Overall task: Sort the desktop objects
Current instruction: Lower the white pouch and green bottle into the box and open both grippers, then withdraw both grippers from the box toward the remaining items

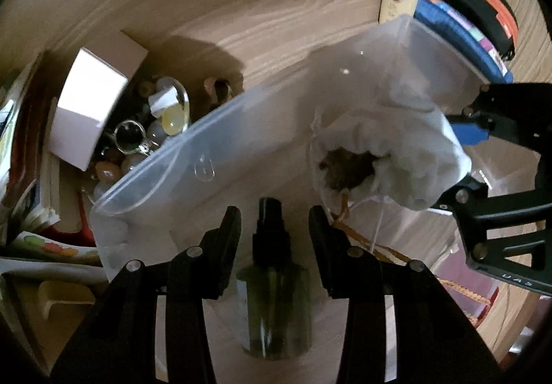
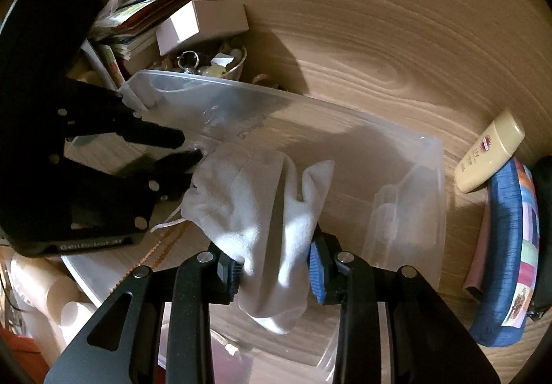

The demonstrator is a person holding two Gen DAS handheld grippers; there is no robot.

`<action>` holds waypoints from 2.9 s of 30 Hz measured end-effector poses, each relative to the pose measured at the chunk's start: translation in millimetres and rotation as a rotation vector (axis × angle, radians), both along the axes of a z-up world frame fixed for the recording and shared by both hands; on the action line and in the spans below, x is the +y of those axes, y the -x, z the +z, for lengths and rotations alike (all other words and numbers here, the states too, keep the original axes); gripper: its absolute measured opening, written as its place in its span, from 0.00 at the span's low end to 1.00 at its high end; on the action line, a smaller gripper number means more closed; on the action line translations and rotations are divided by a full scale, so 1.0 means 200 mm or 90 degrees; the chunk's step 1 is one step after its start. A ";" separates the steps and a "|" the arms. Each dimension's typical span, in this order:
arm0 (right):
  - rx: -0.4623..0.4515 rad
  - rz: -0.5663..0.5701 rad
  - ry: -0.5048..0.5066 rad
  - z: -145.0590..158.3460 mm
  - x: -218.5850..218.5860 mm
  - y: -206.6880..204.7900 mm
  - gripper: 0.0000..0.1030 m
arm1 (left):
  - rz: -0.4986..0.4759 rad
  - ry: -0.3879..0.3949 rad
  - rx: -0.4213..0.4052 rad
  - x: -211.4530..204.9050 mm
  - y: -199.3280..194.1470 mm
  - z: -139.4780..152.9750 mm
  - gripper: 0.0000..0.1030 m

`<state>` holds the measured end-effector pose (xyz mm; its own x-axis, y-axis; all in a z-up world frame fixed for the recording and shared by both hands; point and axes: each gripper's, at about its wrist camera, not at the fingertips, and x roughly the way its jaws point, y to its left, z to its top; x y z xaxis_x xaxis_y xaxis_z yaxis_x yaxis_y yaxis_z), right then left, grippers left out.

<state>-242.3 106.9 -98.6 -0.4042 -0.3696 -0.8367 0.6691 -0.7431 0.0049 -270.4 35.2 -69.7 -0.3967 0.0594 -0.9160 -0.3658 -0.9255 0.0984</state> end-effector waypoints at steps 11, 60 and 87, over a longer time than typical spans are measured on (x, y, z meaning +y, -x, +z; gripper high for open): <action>0.016 0.007 -0.027 0.04 0.01 -0.03 0.40 | -0.014 0.016 0.026 0.01 -0.03 0.03 0.47; 0.165 -0.039 0.056 0.54 0.28 -0.49 0.81 | 0.041 -0.112 0.245 -0.26 -0.66 0.61 0.94; 0.167 -0.041 0.035 0.35 0.30 -0.77 0.81 | 0.159 -0.193 0.203 -0.65 -0.92 0.24 0.98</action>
<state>-87.9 166.4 -28.7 -0.6284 -0.3782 -0.6797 0.6042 -0.7877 -0.1204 -85.8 -95.5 -22.4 -0.6896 0.1714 -0.7036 -0.1253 -0.9852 -0.1172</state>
